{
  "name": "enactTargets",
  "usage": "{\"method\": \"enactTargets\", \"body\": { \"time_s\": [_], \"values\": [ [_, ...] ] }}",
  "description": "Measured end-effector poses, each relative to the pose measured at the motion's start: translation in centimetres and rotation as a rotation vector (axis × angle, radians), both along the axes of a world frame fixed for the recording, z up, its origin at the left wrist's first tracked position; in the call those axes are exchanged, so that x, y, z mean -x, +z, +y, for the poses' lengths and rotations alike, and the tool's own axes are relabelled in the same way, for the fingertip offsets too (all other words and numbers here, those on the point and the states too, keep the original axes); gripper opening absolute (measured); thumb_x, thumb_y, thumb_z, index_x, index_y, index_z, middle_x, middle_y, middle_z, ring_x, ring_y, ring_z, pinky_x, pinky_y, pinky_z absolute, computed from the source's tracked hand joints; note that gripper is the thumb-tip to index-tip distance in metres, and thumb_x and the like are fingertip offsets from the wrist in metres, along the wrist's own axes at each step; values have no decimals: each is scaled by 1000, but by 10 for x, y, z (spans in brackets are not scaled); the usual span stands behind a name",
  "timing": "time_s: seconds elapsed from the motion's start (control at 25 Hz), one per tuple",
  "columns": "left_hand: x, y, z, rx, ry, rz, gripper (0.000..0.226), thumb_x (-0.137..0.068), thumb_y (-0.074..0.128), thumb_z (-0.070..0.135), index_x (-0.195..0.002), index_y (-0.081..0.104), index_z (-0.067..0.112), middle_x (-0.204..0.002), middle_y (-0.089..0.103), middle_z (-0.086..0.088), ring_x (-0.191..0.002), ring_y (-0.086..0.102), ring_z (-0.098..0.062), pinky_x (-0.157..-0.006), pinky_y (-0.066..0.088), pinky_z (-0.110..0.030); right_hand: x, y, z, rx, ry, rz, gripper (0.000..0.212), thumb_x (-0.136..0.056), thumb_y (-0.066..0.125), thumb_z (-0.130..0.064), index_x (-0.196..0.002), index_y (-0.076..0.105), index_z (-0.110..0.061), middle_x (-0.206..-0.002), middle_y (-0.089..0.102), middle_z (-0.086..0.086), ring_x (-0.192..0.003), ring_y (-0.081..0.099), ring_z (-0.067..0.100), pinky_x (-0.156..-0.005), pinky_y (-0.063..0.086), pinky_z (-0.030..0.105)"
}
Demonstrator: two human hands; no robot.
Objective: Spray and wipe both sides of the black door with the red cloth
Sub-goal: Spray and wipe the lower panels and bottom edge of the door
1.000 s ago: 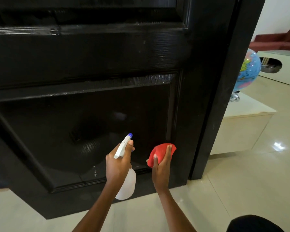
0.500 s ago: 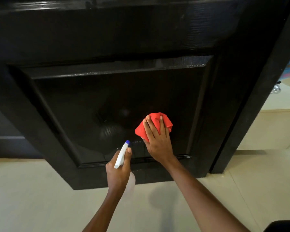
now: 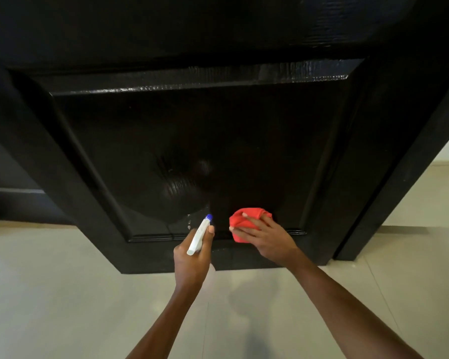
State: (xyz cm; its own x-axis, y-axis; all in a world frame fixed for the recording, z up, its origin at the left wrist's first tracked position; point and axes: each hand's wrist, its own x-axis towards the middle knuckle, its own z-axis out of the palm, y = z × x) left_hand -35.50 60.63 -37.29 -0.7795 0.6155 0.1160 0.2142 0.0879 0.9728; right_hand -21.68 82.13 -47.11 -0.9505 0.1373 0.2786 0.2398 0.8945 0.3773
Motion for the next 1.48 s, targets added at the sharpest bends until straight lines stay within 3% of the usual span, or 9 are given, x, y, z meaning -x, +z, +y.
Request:
{"method": "enactTargets", "body": {
  "time_s": [0.12,0.24,0.36,0.44,0.68,0.84,1.04,1.24,1.48],
  "values": [
    [-2,-2,3,20,-15,-29,7,-86,64,48,-87,65,41,-70,66,-7,-56,62,-13,-57,59,-43,-36,-25,-5,178,-354,298,90,-96,67,-25,-165,9,-30,-171,13,-3,-155,13,41,-120,23,64],
    [-5,-5,3,23,-27,-47,25,-81,61,52,-99,65,35,-70,66,1,-60,65,-11,-57,58,-30,-36,-45,-21,730,-672,887,80,-106,51,-37,-163,-5,-28,-173,-3,0,-157,8,37,-118,27,53],
    [-3,-9,0,24,-19,-33,41,-81,59,53,-110,67,25,-73,67,2,-62,65,-17,-54,55,-19,6,-42,-31,1259,-765,1512,78,-106,41,-52,-161,-12,-36,-172,-6,0,-157,12,29,-124,26,56],
    [4,-13,-4,26,-1,-13,49,-82,59,53,-114,70,17,-75,67,1,-64,64,-18,-53,53,-16,38,-32,-46,1435,-765,1695,80,-103,40,-60,-161,-11,-40,-172,2,6,-152,27,35,-119,35,53],
    [25,-18,-30,33,98,13,51,-85,57,52,-112,72,12,-72,66,-4,-61,60,-19,-48,49,-13,119,-20,-105,1633,-691,1677,75,-106,40,-48,-163,-6,-34,-168,14,9,-146,35,32,-106,37,33],
    [30,-23,-38,65,131,33,58,-84,55,56,-114,71,10,-72,65,-8,-62,60,-21,-48,45,-8,152,-32,-132,1664,-687,1496,76,-104,41,-53,-160,-10,-44,-170,6,2,-149,32,34,-113,43,47],
    [20,-25,-32,82,104,17,58,-83,55,57,-116,70,12,-76,66,-3,-66,63,-22,-47,47,-10,131,-39,-116,1611,-707,1554,73,-105,39,-53,-161,-7,-42,-171,7,-1,-149,31,35,-112,40,50],
    [7,-26,-21,78,45,-33,57,-83,57,56,-115,71,11,-75,66,-5,-65,62,-20,-48,48,-12,59,-43,-51,1357,-828,1752,71,-109,40,-45,-165,1,-26,-170,14,10,-152,29,33,-115,29,30],
    [12,-29,-28,87,48,-55,66,-79,56,60,-120,70,11,-77,66,-5,-66,61,-20,-47,47,-12,43,-53,-35,1365,-785,1842,75,-104,41,-57,-163,-1,-36,-164,24,9,-140,44,34,-103,47,39]
  ]
}}
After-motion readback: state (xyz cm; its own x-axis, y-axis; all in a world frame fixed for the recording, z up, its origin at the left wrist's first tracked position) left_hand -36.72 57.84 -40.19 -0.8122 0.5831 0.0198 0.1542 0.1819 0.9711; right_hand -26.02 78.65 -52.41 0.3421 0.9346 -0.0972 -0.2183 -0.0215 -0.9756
